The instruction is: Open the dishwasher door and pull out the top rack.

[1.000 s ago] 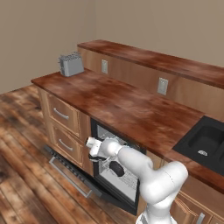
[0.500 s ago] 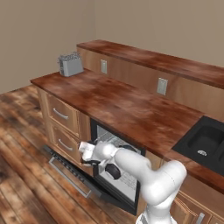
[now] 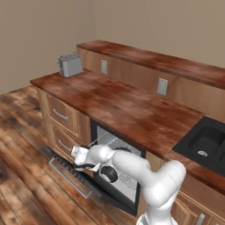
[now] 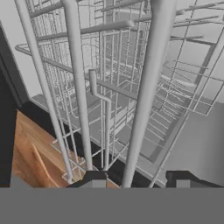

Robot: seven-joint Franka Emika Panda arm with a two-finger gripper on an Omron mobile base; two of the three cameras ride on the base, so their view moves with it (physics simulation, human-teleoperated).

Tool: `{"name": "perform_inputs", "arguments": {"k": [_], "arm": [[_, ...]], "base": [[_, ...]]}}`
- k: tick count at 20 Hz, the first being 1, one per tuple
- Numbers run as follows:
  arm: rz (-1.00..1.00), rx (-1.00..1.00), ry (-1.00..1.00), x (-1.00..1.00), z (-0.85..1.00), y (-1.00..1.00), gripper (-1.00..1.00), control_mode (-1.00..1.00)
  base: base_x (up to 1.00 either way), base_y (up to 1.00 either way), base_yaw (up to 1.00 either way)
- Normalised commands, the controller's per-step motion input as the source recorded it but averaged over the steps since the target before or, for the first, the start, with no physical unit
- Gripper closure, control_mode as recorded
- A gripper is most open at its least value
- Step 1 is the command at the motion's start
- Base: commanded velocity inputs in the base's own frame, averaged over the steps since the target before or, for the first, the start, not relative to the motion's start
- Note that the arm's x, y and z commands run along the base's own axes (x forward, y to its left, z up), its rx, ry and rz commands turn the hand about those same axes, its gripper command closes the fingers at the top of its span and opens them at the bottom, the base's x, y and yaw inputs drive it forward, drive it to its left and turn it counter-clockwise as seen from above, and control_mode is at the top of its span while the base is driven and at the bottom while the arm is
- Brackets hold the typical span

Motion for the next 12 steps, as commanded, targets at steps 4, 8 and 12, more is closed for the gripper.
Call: {"name": "perform_inputs", "arguments": {"k": [4, 8, 12], "arm": [[0.12, 0.16, 0.06, -0.33, 0.00, 0.19, 1.00, -1.00], [0.13, 0.18, 0.10, -0.24, 0.02, 0.14, 1.00, -1.00], [0.15, 0.23, 0.12, -0.33, 0.03, 0.08, 1.00, -1.00]], "base": [[0.00, 0.00, 0.00], [0.00, 0.00, 0.00], [0.00, 0.00, 0.00]]}}
